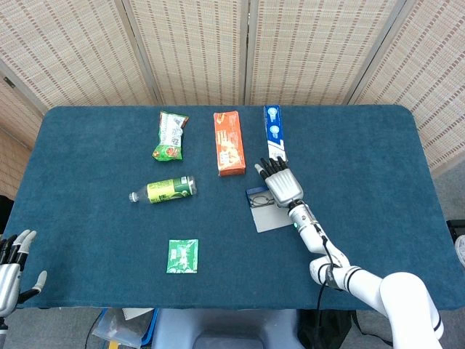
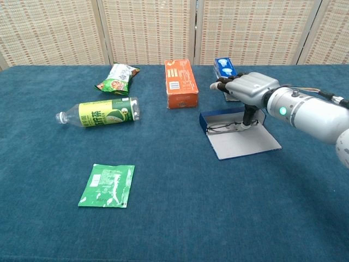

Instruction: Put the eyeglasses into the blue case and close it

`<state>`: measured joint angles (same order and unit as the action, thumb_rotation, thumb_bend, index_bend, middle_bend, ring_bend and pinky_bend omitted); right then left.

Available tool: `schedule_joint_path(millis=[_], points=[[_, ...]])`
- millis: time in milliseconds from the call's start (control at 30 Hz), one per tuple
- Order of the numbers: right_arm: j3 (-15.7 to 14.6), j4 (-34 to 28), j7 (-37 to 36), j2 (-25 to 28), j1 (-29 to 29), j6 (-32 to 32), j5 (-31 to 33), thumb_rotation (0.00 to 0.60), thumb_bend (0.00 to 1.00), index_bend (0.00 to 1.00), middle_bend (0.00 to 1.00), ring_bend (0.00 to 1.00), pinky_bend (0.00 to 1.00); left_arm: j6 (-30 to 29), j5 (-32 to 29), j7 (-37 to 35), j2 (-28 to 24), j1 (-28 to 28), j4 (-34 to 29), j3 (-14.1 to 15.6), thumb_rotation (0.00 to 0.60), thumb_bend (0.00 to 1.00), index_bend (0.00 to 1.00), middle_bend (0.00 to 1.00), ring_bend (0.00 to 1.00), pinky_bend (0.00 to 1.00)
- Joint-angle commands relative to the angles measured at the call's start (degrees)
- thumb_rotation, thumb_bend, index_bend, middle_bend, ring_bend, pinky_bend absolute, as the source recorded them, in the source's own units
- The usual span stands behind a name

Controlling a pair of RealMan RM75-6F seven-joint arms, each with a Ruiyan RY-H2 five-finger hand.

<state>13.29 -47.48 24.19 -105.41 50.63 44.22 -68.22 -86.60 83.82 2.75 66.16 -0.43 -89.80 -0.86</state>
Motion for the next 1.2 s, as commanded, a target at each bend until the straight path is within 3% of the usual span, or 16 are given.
schedule_joint_path(millis=[33, 733, 933, 1200], points=[[0.5, 2.1, -1.0, -1.2, 1.2, -0.4, -0.1, 0.6, 0.12, 0.0, 0.0, 0.0, 0.0, 0.0, 0.0, -0.1, 0.0, 0.0, 0.0, 0.0, 0.6, 0.36, 0.0, 0.0, 0.0, 0.0], [1.1, 11.0, -4.6, -6.4, 4.7, -1.3, -0.9, 0.6, 0.12, 0.0, 0.0, 0.0, 0.0, 0.3, -0.3, -0.3, -0.5, 0.0, 0.3, -0.3, 0.6, 0.36, 0.0, 0.0, 0.0, 0.0], [-0.5, 5.2, -6.5, -2.2, 2.4, -0.4, -2.4, 0.6, 0.13, 0.0, 0.0, 0.0, 0.0, 0.4, -0.2, -0.1, -0.3, -0.1, 0.3, -0.4, 0.6, 0.36, 0.0, 0.0, 0.0, 0.0], [-3.6, -6.5, -9.3, 5.5, -2.7, 6.9, -6.8, 0.6, 0.13, 0.0, 0.0, 0.0, 0.0, -0.3, 1.3, 0.4, 0.2, -0.7, 0.1, -0.5, 0.6, 0.36, 0.0, 0.0, 0.0, 0.0]])
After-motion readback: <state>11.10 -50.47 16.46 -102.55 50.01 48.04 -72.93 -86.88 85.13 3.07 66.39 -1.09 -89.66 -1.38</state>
